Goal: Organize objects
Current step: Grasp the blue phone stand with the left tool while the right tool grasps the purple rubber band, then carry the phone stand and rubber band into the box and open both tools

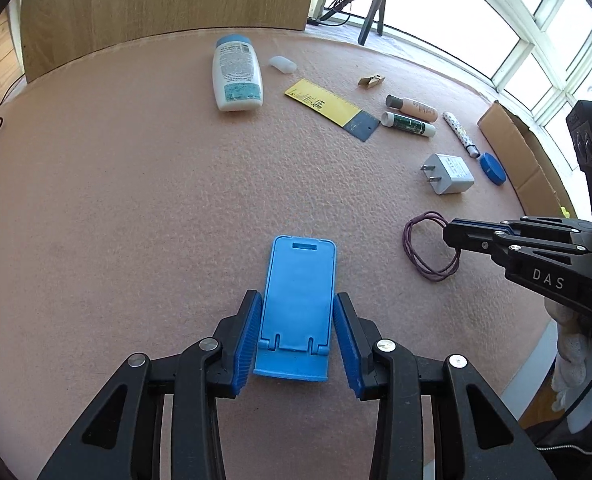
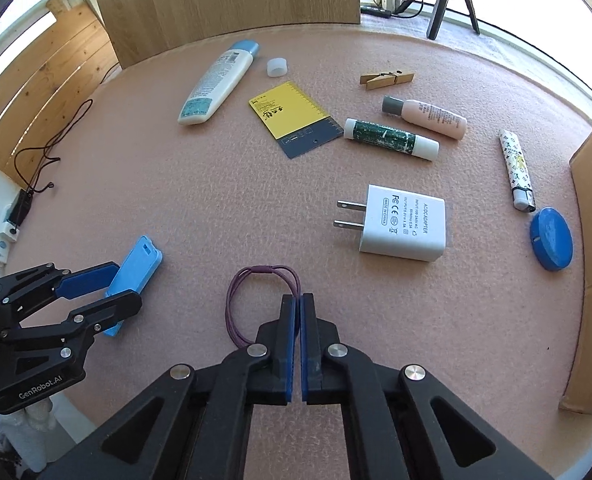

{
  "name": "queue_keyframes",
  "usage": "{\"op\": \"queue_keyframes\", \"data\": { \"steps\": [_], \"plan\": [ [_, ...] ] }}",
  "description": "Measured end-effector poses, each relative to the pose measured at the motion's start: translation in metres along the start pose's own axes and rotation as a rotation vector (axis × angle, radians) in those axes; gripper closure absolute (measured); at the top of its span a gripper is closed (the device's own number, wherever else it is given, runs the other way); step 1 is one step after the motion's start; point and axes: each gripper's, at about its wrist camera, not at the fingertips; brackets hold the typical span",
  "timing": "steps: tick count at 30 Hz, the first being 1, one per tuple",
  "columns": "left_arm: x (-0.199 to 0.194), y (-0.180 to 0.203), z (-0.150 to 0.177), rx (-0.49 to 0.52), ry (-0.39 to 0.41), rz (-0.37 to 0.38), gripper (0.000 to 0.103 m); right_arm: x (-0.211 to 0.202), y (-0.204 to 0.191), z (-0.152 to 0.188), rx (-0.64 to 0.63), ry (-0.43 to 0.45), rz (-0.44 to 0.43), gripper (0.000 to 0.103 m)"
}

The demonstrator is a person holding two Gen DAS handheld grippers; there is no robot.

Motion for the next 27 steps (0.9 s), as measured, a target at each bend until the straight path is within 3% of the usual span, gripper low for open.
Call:
{"op": "queue_keyframes", "data": {
  "steps": [5,13,27],
  "plan": [
    [-0.007,-0.005,-0.002,-0.038,0.018,0.006,0.063,-0.022,0.013,0.004,0.031,0.049,-0.009,0.101],
    [-0.021,0.013,-0.018,-0.019,0.066,0.017,0.063,-0.066,0.033,0.004,0.055,0.140,-0.020,0.101],
    [-0.037,0.098,-0.074,0.121,0.148,0.079,0.063,-0.141,0.121,0.025,0.196,0.291,0.038,0.101]
  ]
}}
Point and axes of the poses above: each gripper's, at about its wrist camera, not at the fingertips, and x roughly the way its jaws point, y to its right, z to its underside, and after that the axes turned 7 degrees about -y, right-handed
